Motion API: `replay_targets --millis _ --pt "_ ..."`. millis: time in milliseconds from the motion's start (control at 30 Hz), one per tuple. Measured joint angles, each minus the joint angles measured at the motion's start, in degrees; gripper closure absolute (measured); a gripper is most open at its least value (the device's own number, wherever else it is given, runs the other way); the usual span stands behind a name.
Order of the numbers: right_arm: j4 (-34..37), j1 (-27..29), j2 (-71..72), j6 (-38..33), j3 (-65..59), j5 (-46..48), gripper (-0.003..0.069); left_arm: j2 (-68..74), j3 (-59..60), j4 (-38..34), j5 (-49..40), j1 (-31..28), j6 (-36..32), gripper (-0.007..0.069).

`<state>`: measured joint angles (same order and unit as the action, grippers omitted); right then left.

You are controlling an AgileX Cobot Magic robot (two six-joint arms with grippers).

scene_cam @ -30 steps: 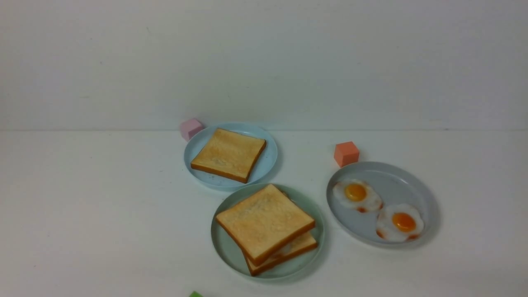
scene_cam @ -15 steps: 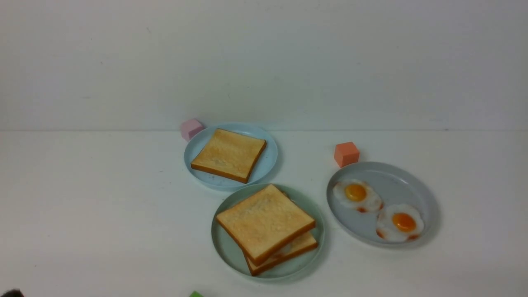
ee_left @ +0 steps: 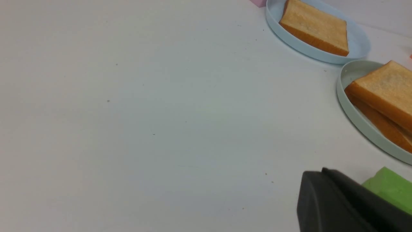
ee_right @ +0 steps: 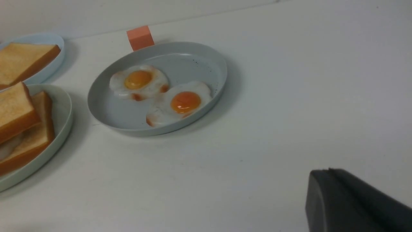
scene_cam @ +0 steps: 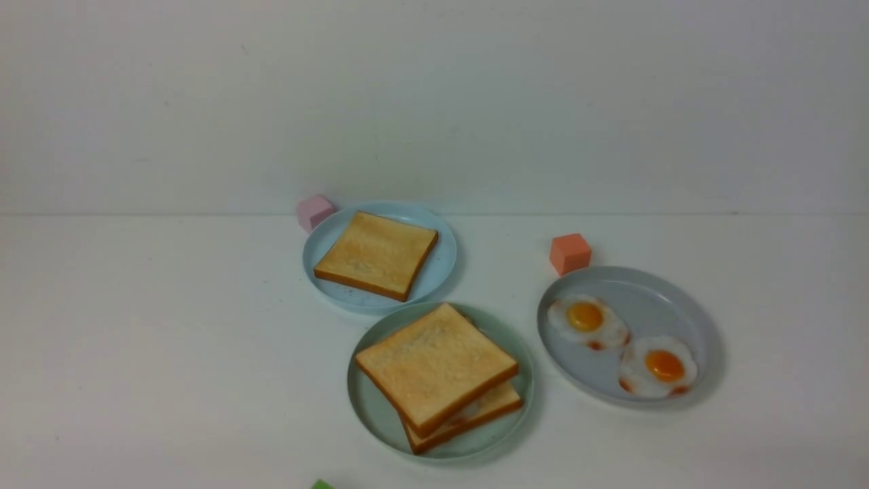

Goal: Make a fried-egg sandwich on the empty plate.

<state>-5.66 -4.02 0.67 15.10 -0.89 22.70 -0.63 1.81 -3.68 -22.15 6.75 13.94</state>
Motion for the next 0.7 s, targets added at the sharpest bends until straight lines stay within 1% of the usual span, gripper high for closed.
replay_targets --millis 700 --pt "0.1 0.0 0.0 0.0 0.0 -0.1 0.0628 0.0 0.0 0.0 -0.1 -0.7 0.2 0.0638"
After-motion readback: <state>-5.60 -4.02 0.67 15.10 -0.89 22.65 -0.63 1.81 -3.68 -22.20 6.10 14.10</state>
